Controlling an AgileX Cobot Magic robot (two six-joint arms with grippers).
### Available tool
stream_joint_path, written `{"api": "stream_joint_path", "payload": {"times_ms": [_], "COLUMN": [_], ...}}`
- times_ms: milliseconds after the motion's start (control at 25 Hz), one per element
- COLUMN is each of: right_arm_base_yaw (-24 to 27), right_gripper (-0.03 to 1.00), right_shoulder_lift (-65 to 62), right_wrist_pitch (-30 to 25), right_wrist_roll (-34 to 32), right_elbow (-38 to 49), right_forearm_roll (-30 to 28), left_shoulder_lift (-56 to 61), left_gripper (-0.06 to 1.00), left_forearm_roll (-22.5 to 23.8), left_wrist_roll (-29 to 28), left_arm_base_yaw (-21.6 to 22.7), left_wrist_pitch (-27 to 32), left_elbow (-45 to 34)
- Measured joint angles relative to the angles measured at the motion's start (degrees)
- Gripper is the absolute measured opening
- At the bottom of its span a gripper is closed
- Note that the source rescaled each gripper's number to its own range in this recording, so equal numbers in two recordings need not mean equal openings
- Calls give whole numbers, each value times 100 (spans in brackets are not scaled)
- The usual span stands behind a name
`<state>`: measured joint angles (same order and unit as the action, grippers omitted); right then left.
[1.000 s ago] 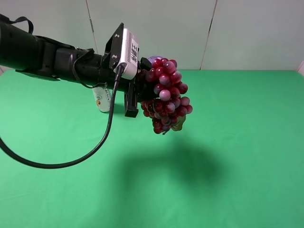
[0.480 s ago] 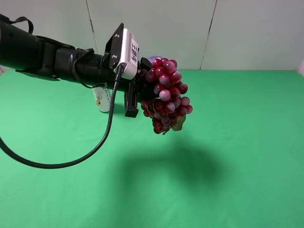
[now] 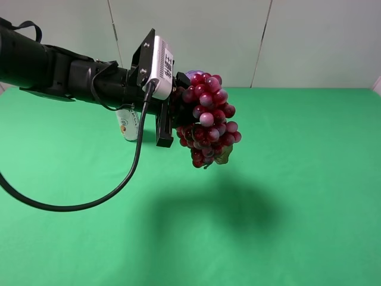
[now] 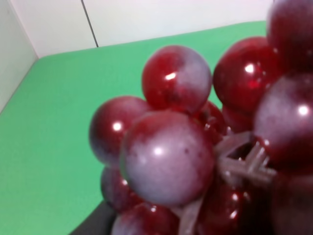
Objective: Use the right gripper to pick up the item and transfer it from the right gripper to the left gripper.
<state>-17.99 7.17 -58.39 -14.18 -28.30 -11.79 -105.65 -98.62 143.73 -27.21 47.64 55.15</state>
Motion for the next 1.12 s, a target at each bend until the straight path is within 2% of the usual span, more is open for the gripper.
{"api": "stream_joint_path", "payload": {"times_ms": [240,520,800,1120], "right_arm_base_yaw": [184,1116,2300,2475], "right_gripper": [100,100,100,100], "right_shoulder_lift": [0,0,-82,-742], "right_wrist_pitch": [0,0,0,0], "right_wrist_roll": [0,0,0,5], "right_elbow": [0,0,0,10], "right_forearm_roll": [17,166,393,432], "left_shoulder_lift": [0,0,0,0], "left_gripper": [1,1,1,1], "left_forearm_roll": [0,0,0,0], "left_wrist_roll": [0,2,7,7], "left_arm_base_yaw": [0,0,0,0], "left_wrist_pitch": [0,0,0,0], "left_elbow": [0,0,0,0]}}
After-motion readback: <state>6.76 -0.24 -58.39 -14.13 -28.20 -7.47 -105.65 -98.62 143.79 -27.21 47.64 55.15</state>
